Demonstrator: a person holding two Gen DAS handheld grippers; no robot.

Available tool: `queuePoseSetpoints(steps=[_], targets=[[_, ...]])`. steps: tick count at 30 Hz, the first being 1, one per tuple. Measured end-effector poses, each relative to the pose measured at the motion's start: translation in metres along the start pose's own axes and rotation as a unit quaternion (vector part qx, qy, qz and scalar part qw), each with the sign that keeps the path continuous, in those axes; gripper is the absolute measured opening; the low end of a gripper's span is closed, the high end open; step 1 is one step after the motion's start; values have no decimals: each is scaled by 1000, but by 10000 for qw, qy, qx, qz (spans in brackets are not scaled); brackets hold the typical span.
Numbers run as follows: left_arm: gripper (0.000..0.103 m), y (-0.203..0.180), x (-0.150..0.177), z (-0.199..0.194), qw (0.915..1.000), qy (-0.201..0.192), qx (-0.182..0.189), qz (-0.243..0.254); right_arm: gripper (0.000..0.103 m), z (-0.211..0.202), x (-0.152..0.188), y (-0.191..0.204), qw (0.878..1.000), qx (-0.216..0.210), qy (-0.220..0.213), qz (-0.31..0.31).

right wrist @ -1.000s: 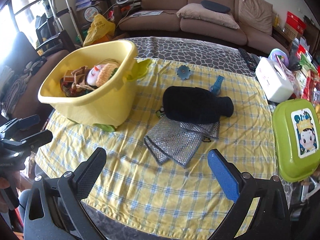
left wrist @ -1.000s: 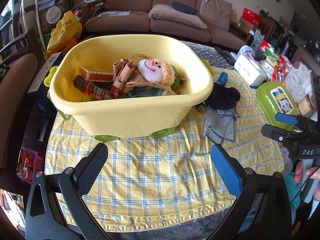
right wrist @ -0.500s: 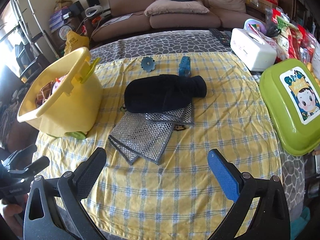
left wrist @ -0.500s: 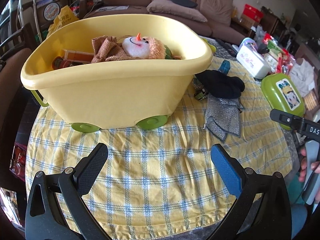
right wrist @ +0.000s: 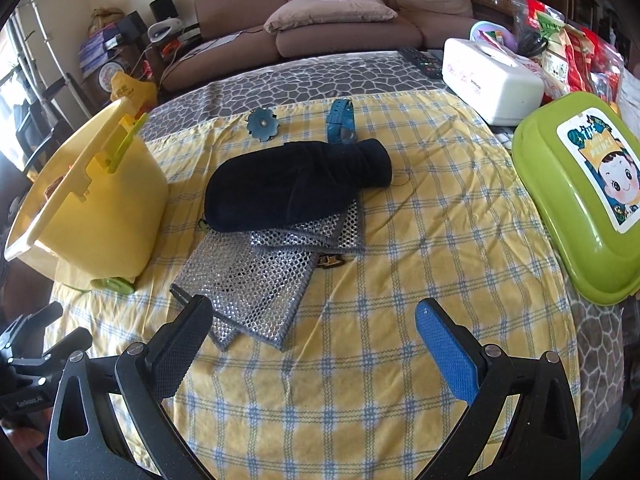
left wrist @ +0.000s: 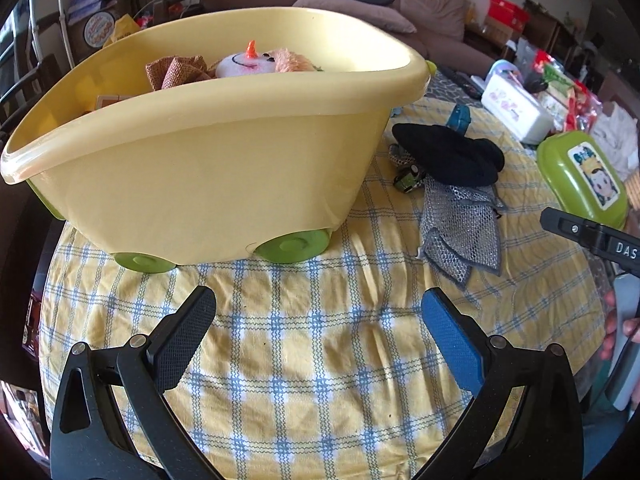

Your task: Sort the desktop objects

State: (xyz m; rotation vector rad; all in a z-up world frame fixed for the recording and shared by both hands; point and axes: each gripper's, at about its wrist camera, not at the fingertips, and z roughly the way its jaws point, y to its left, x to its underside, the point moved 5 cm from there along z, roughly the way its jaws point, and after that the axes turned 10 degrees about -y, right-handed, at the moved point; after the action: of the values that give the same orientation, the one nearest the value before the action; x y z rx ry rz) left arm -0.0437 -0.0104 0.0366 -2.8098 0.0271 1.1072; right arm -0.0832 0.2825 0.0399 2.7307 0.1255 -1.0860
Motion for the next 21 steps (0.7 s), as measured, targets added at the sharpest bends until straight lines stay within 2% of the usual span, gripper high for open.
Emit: queuePoseSetpoints(steps=[8,12,17,21], targets=[[103,6,12,25,9994,130,-306,-68,102,16,11,-15,9991,290,-211,-205],[103,5,20,37,9987,229,-454,-68,102,26,24,-25,9995,297,-98,-9],[103,13,26,42,9979,286,-520,-259,102,32,33,-24,9989,395,-110,-246],[103,20,31,49,9967,312,-657,-356,102,43,43,-26,9991,380,57,-199]])
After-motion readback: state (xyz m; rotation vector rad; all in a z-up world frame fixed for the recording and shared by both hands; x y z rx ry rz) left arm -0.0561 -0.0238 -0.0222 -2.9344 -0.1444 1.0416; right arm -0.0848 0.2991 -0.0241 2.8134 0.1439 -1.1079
